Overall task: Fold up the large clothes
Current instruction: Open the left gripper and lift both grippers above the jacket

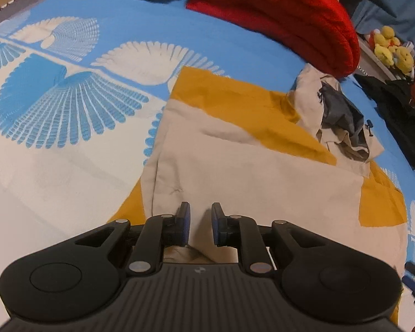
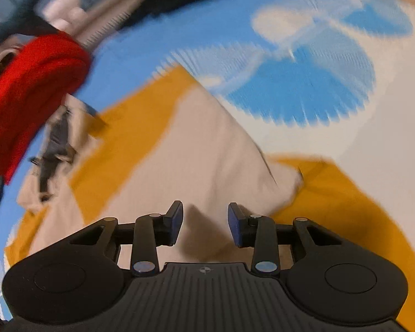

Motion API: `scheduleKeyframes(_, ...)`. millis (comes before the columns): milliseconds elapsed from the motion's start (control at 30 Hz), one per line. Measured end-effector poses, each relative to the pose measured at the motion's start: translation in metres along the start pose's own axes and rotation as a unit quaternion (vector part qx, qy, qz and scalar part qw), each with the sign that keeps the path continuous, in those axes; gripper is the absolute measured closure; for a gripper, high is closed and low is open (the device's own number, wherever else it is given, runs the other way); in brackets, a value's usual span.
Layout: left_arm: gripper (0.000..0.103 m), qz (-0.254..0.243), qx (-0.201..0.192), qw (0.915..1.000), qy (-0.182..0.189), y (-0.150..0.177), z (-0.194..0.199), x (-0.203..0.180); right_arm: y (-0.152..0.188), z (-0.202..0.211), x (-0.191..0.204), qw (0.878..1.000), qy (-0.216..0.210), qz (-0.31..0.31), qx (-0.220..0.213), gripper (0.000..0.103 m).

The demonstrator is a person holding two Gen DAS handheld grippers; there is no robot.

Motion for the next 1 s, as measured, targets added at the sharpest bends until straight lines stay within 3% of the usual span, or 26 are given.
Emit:
scheduleKeyframes(67, 0.08, 0.012, 0.024, 0.9996, -0.005, 0.007, -0.009, 0.004, -0.005, 0.003, 0.006, 1.0, -0.012, 0.017, -0.013, 0.064)
scheduleKeyframes(133, 0.08, 0.02, 0.036, 0.9991, -0.006, 0.012, -0.014, 0.009, -0.004, -0.003, 0.001, 1.0, -0.004, 0.007, 0.003, 0.062)
scheduleKeyframes(200, 0.08, 0.012, 0.025, 0.9996, -0.01, 0.009, -0.01, 0.007, 0.0, -0.014, -0.017, 0.999, 0.032, -0.017, 0.037, 0.063)
scheduleKeyframes(267, 0.078, -0.006, 0.001, 0.9999, -0.012, 0.003, 0.001, 0.0, 0.0, -0.017, -0.021, 0.998, 0.046, -0.021, 0.04, 0.063)
scheduleKeyframes(467, 0.069, -0.043, -0.044, 0.9981, -0.007, -0.006, 0.03, -0.021, -0.017, 0.016, 0.012, 0.997, 0.036, 0.065, -0.034, 0.063)
scheduleKeyframes(633, 0.063, -0.072, -0.085, 0.9938, -0.005, -0.009, 0.06, -0.036, -0.02, 0.046, 0.026, 0.992, 0.011, 0.105, -0.067, 0.063)
scheduleKeyframes(800, 0.054, -0.111, -0.118, 0.9868, 0.012, -0.002, 0.089, -0.062, -0.018, 0.082, 0.04, 0.982, -0.006, 0.157, -0.11, 0.063)
scheduleKeyframes(1000, 0.054, -0.153, -0.15, 0.9762, 0.032, 0.015, 0.114, -0.1, -0.014, 0.129, 0.051, 0.963, -0.047, 0.212, -0.159, 0.063)
Point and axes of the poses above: each gripper's, at about its wrist camera, not at the fingertips, and z roughly against the way its jaws point, x to its left, y to its underside, the point moved 7 cm from there along -z, roughly the way its jaws point, and after that the axes turned 7 degrees about -z, right-handed, at the moved point
